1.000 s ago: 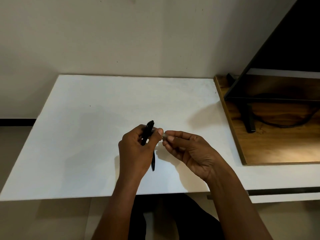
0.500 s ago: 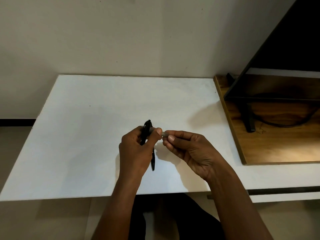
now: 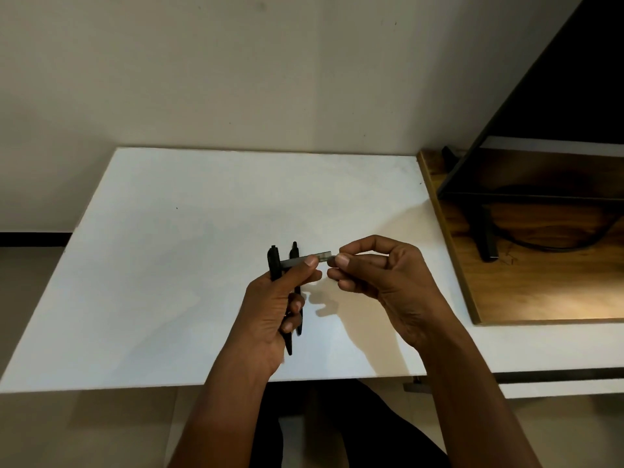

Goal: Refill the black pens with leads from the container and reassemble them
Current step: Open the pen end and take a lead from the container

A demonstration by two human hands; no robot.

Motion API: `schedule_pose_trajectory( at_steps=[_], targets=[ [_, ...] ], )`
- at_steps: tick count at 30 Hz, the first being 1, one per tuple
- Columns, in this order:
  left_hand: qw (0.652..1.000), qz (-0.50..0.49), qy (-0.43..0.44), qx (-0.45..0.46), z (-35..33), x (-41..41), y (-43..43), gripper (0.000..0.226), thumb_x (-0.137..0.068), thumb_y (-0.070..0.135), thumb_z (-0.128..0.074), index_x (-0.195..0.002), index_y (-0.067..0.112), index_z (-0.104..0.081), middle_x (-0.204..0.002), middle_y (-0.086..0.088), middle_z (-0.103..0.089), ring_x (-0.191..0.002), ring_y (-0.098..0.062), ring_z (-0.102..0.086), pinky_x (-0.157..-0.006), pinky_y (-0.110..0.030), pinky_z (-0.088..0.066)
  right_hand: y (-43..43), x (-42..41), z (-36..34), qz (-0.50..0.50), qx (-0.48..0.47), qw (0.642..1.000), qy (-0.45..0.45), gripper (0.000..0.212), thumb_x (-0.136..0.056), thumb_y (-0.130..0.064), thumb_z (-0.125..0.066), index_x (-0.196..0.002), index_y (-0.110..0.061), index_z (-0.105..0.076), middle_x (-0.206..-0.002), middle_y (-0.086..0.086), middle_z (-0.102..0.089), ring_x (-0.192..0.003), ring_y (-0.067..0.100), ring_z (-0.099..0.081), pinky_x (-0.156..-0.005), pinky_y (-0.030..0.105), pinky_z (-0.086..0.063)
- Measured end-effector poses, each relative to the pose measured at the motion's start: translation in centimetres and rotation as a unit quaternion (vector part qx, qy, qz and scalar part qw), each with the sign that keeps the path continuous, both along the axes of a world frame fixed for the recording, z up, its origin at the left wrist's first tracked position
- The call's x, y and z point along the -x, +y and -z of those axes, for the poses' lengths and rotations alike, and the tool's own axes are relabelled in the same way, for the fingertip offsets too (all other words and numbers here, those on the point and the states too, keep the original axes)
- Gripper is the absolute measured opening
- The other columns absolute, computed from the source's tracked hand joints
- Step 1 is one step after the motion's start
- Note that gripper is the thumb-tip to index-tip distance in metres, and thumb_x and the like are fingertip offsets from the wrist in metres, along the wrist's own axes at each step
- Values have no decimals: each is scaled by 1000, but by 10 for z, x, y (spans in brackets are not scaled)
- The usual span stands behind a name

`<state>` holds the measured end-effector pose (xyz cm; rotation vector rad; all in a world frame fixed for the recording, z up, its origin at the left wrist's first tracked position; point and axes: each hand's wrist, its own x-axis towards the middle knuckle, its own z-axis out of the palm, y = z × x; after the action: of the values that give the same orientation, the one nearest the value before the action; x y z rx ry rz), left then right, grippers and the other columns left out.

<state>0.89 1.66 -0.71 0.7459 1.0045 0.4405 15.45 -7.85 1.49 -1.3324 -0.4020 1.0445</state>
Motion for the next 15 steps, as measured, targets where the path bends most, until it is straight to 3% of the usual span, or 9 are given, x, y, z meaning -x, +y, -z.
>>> schedule_pose_trajectory(
  at_steps=[5,10,15],
  targets=[
    [995,-26,-49,78,0,0,0,22,-61,30,-83,-80,18,-80,-80,-1,-77,-36,-5,-37,-28,-15,-25,5,4,-2,29,-19,998,-55,16,-76,-10,-80,-92,-5,-79,-83,18,-78,-77,28,-78,-67,27,-61],
    [991,-21,-64,118,0,-2,-1,33,-68,27,-81,-98,16,-76,-79,0,-76,-36,-5,-36,-28,-15,-24,5,4,-1,42,-23,995,-93,18,-86,-10,-73,-102,-6,-78,-90,13,-79,-80,26,-77,-69,26,-60],
    [987,-25,-70,141,2,-3,-2,32,-72,25,-79,-103,16,-75,-78,0,-75,-36,-5,-35,-28,-15,-24,5,4,-1,36,-16,989,-142,17,-92,-10,-68,-106,-9,-78,-92,9,-80,-83,25,-76,-71,27,-60]
  ],
)
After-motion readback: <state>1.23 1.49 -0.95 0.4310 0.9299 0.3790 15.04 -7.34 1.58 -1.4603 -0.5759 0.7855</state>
